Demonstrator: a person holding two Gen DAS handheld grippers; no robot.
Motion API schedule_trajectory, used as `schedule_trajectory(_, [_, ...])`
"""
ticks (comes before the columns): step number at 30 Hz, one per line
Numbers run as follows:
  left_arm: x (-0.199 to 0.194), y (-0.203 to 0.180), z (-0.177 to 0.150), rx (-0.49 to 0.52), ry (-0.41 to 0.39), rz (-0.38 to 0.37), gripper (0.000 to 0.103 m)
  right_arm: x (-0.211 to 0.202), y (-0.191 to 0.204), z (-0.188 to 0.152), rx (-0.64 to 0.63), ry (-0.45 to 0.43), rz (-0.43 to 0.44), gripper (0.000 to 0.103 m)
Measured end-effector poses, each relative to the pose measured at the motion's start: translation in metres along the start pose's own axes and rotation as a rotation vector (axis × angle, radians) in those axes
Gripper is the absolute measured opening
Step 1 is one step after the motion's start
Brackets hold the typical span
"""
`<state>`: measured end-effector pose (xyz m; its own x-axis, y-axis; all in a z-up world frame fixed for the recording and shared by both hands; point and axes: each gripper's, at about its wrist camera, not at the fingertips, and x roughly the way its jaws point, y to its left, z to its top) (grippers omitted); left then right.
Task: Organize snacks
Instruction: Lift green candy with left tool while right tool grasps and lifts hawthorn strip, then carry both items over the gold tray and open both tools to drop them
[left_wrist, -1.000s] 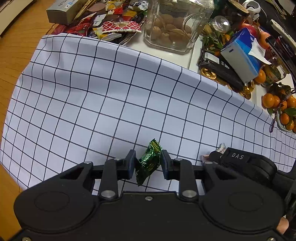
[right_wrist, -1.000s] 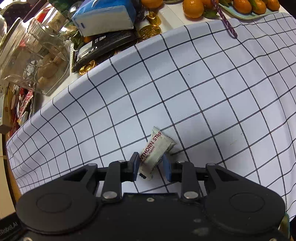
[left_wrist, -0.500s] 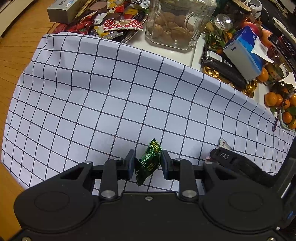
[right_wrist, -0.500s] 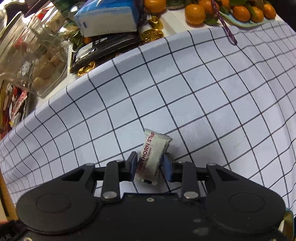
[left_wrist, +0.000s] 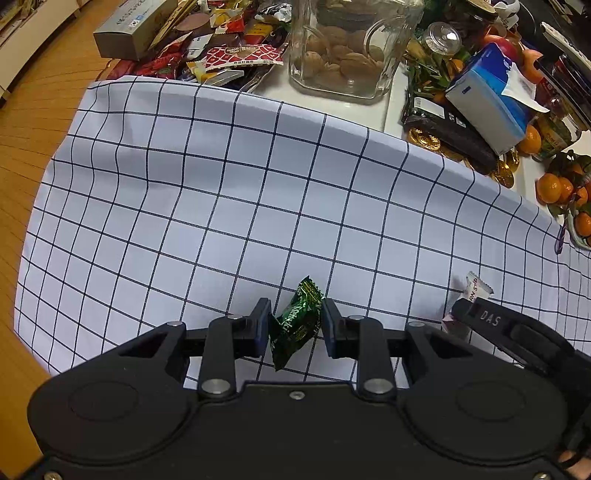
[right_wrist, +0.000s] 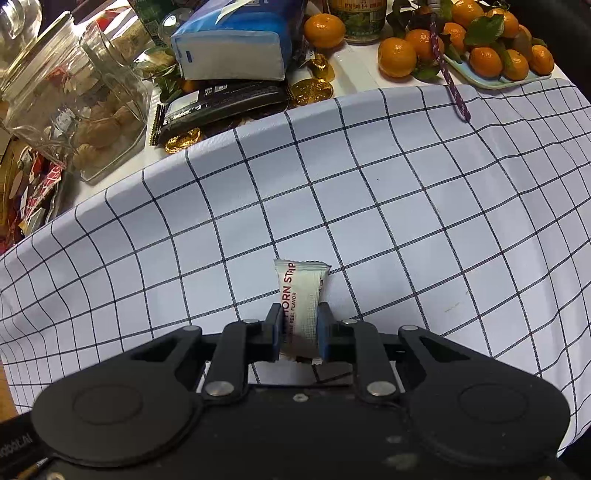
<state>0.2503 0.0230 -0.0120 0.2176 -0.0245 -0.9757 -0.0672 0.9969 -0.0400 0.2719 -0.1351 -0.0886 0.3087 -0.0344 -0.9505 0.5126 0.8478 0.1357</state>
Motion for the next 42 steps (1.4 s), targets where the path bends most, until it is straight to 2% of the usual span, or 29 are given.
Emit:
schedule_trajectory(10, [-0.003,-0.006,-0.007,0.039,-0.053,0.041,0.037,-0.037,-0.02,-0.008,-0.029,-0.06,0.026,0.02])
schedule_trajectory(17, [-0.023,-0.015,-0.026,0.094,-0.17,0.053,0.037,-0.07,-0.051,-0.021,-0.038,-0.127,0.041,0.02])
schedule_trajectory(23, [-0.053,-0.018,-0.065,0.153,-0.28,-0.004,0.037,-0.109,-0.081,-0.041,-0.026,-0.216,0.081,0.02])
schedule_trajectory(26, [-0.059,-0.012,-0.095,0.155,-0.294,-0.038,0.037,-0.129,-0.097,-0.062,-0.022,-0.276,0.088,0.02])
schedule_trajectory(29, [-0.061,-0.009,-0.126,0.179,-0.297,-0.057,0.037,-0.143,-0.11,-0.088,-0.02,-0.294,0.108,0.02])
schedule_trajectory(33, [-0.062,-0.012,-0.166,0.24,-0.325,-0.04,0.037,-0.154,-0.126,-0.125,-0.009,-0.303,0.132,0.02])
schedule_trajectory(38, [-0.06,-0.011,-0.202,0.291,-0.328,-0.073,0.037,-0.159,-0.145,-0.173,0.008,-0.289,0.15,0.02])
schedule_trajectory(42, [-0.062,-0.01,-0.223,0.315,-0.362,-0.095,0.037,-0.159,-0.154,-0.207,0.006,-0.288,0.127,0.02])
